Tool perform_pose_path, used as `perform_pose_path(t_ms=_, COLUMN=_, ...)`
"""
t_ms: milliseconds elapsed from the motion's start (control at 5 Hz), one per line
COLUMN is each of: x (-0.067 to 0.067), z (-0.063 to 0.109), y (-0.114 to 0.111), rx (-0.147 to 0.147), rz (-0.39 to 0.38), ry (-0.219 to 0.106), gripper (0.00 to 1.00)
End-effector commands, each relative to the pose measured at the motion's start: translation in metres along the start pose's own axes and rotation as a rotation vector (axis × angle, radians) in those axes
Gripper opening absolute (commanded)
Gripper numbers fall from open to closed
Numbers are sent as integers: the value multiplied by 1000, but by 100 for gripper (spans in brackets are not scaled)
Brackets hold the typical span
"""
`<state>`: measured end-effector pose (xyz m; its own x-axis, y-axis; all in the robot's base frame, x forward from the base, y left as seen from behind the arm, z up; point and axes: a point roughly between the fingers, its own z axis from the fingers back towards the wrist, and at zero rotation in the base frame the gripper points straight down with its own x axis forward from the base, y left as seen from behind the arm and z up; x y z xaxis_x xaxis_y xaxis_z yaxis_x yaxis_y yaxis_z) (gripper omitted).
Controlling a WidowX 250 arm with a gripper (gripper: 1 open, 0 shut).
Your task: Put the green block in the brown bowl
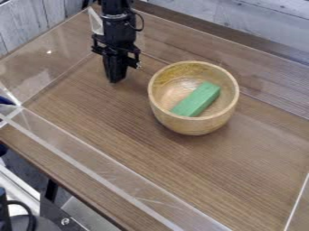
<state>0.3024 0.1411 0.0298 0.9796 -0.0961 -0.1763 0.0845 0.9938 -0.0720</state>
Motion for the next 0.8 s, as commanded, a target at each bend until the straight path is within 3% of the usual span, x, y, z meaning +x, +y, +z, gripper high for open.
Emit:
perform_pose_path(t_ms=0, x=6, z=26, y=9, rx=36, rz=10, ry=-71, gripper=0)
perform_pose_path(t_ms=200, x=5, z=26, y=10, rx=31, rz=11, ry=-66, gripper=100)
perform_pose_path(t_ms=400, x=4, z=25, y=10, rx=25, rz=13, ry=-60, gripper=0)
perform_pose_path(t_ms=600, x=3, z=26, y=9, rx=22, rz=14, ry=-58, gripper=0)
